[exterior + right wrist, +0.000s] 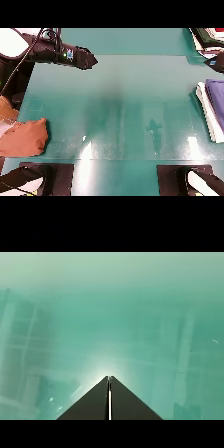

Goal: Fold the shirts.

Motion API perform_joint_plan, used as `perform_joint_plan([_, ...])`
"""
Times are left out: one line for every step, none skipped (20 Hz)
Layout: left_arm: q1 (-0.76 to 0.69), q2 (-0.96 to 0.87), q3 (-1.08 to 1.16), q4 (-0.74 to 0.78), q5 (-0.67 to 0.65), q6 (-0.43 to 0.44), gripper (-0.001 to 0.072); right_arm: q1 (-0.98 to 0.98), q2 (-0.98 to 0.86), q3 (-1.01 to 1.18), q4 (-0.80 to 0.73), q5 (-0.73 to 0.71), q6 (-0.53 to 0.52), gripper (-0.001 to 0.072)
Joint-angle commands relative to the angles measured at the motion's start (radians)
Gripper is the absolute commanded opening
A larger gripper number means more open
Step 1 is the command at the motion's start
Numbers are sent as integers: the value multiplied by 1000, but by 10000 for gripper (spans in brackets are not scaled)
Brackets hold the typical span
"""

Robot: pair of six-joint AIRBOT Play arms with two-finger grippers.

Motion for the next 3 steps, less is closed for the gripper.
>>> perform_joint_plan([0, 0, 1, -1, 4, 0, 23, 63, 0, 2, 1, -13, -6, 17])
perform_joint_plan([0, 0, 1, -1, 4, 0, 23, 63, 0, 2, 1, -6, -6, 17])
perform_joint_plan([0, 0, 1, -1, 4, 0, 23, 59, 0, 2, 1, -1, -6, 17])
